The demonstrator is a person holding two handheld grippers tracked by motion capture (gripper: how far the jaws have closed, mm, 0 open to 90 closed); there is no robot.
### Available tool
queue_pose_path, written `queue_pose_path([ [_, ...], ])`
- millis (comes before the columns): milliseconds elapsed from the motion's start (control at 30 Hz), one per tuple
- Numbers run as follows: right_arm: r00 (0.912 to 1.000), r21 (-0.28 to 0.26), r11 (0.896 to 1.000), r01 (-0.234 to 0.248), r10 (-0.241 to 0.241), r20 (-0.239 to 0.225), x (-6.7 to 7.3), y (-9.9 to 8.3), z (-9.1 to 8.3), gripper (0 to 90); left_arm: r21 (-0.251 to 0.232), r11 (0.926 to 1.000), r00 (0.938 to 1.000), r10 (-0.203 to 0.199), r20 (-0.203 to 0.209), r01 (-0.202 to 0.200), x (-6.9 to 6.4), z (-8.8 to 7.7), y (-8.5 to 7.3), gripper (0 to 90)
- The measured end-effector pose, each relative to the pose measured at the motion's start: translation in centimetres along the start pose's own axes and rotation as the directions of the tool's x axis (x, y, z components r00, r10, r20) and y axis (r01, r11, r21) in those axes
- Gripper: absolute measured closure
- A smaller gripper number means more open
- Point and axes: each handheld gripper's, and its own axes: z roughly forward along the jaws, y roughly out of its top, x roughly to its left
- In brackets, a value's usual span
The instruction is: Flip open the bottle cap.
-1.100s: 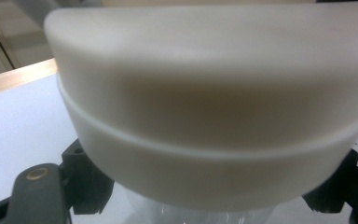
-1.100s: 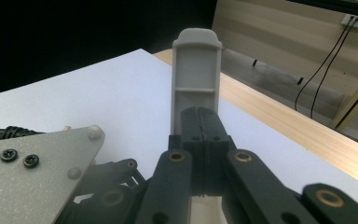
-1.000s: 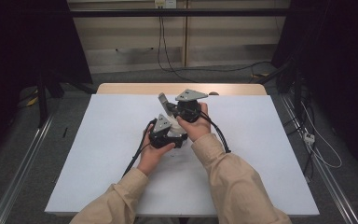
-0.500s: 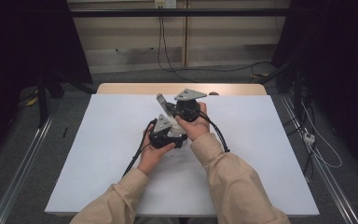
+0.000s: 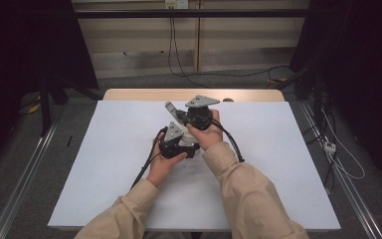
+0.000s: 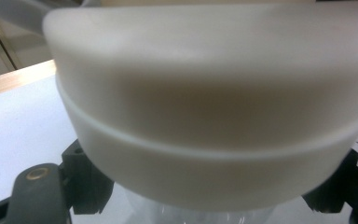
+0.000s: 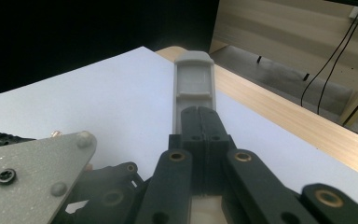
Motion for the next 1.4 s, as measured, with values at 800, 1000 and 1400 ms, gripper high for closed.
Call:
queue_pose_path([
  [800, 1.0, 0.013, 1.0, -0.002, 0.002, -0.004, 0.01, -0.23, 0.28, 90.0, 0.001, 0.9999, 0.9999, 0.012, -0.01, -0.012, -0.07, -0.02, 0.0, 18.8],
  [1000, 1.0, 0.013, 1.0, -0.004, 0.004, -0.008, -0.01, -0.26, 0.27, 90.0, 0.001, 1.0, 1.0, 0.004, -0.002, -0.004, -0.08, 0.0, 0.01, 18.7],
  [1400, 0.9999, -0.012, 1.0, 0.01, -0.01, -0.003, -0.01, -0.5, -0.42, 74.7, 0.006, 0.9995, 0.9993, -0.032, 0.018, 0.031, 0.38, -0.59, 0.15, 11.8],
])
